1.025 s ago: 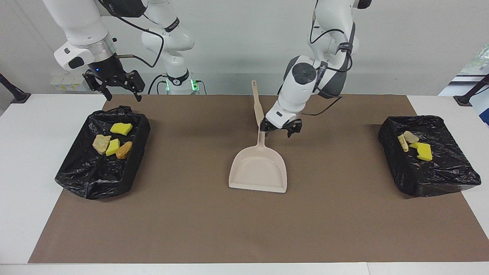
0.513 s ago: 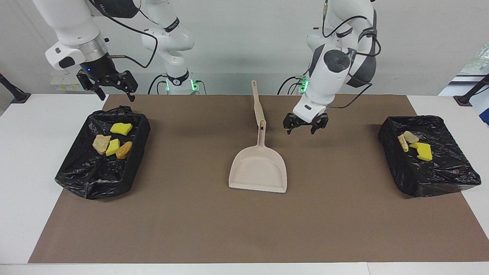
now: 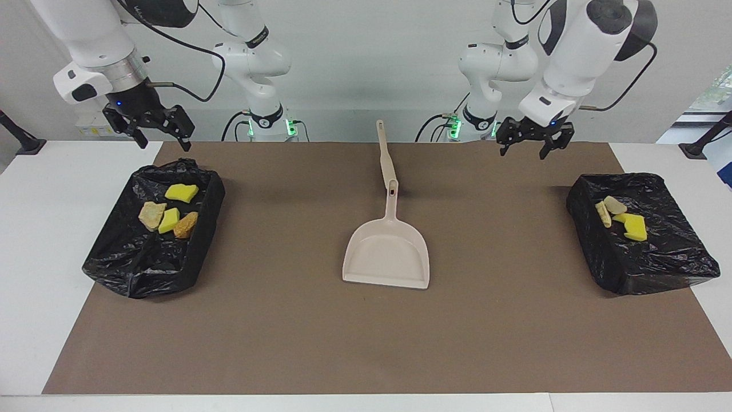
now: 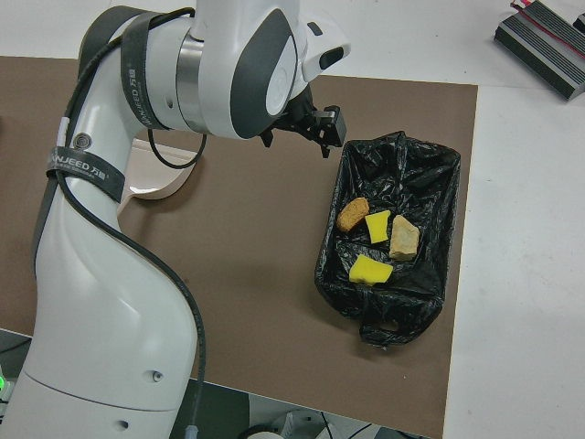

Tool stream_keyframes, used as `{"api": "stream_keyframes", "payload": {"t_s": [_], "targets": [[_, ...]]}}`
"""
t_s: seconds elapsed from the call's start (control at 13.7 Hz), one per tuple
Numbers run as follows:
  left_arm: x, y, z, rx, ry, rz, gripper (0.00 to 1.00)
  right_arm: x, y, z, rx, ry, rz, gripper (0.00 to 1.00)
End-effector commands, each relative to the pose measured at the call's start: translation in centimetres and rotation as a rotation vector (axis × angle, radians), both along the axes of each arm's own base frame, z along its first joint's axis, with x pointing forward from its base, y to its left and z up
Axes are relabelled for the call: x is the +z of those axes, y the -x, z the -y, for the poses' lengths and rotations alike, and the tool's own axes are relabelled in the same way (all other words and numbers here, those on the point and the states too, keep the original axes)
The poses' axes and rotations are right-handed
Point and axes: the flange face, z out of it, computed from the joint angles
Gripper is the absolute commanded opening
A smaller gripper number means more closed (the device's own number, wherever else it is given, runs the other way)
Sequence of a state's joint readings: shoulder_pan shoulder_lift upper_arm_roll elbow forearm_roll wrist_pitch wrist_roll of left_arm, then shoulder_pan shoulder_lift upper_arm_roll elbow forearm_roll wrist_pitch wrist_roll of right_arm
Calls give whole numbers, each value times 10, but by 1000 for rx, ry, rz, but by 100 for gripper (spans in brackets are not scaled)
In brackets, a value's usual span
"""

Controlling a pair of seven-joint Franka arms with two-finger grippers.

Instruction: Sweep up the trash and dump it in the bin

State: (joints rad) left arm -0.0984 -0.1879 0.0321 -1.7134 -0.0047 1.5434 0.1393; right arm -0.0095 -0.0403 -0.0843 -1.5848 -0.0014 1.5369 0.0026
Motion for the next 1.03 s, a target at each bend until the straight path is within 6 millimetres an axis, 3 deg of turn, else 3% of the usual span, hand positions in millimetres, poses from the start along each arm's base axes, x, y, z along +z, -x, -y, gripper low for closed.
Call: {"api": "stream_keyframes", "payload": {"t_s": [0.0,0.29,0.73,0.95], "targets": [[10,-33,-9,-2,-20,-50,100,3,5,-3,15,-4,-4,100],[21,-54,-10,3,-21,-40,100,4,2,-6,20,-5,13,100],[19,-40,-10,-4,-22,-52,100,5,2,-6,21,-5,13,100],[20,-42,-21,11,-21,-35,100,5,2,-6,20,-5,13,100]]}}
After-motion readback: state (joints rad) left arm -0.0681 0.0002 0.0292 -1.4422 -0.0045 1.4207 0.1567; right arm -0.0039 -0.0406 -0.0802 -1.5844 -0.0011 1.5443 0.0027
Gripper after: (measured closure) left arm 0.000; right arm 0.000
